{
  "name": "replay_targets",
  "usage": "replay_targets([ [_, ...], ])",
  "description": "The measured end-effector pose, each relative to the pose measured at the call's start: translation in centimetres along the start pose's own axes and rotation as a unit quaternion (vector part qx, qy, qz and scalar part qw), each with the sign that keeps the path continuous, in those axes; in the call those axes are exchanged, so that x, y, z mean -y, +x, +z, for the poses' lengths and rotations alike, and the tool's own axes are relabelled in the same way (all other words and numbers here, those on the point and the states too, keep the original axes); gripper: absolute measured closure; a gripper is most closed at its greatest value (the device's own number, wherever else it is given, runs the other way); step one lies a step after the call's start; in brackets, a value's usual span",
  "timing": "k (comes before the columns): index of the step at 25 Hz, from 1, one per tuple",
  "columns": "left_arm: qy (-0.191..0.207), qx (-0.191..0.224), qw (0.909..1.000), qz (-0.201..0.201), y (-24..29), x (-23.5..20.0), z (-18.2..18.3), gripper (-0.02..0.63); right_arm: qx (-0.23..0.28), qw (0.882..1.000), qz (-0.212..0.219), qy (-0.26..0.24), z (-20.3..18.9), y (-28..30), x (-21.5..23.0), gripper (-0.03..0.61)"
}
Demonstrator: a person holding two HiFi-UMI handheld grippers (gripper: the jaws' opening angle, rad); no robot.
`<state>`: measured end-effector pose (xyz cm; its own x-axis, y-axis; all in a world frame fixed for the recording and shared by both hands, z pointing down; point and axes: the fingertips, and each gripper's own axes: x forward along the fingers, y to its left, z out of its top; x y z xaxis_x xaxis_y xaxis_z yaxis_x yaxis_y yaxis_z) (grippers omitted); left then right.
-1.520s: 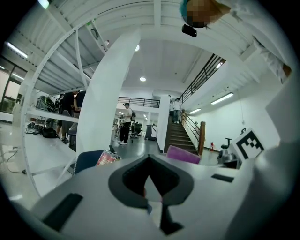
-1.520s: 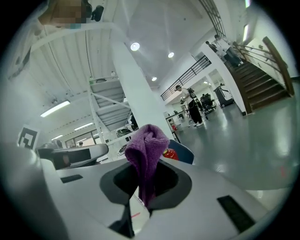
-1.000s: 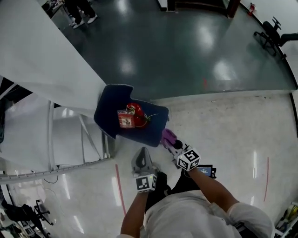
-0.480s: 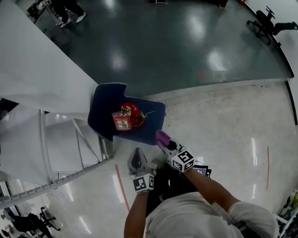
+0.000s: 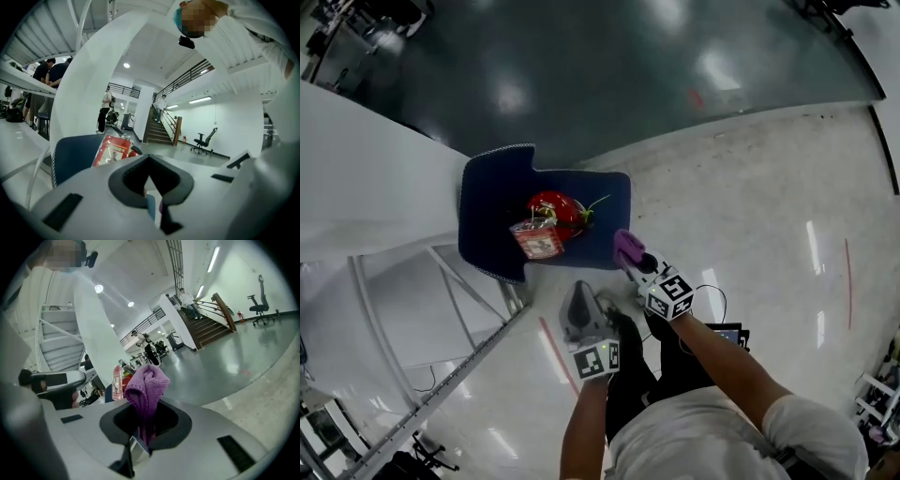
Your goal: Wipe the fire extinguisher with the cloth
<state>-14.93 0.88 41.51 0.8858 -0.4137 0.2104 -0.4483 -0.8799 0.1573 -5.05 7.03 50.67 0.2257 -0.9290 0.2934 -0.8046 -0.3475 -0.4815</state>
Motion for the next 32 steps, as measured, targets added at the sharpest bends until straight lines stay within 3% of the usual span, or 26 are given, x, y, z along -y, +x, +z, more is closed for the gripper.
replay_targets([
  [5,-0.018,-0.029,0.9994,0.004,2.7,-2.4,-3.8,0.609,-0.001,1.000,-0.027,0.010,-2.0,2.4,1.0,0.526],
  [10,-0.030,-0.056,0.9980,0.004,3.3,-4.4,-8.1,0.609,-0.035,0.998,-0.028,0.036,-9.0,4.3,1.5,0.526],
  [20,-0.057,-0.065,0.9962,0.004,4.9,-7.7,-15.3,0.609,-0.075,0.993,-0.047,0.071,-19.6,13.5,8.4,0.526],
  [32,-0.071,-0.073,0.9948,0.009,4.6,-8.9,-17.1,0.609,-0.072,0.990,-0.054,0.113,-22.5,19.3,11.5,0.526],
])
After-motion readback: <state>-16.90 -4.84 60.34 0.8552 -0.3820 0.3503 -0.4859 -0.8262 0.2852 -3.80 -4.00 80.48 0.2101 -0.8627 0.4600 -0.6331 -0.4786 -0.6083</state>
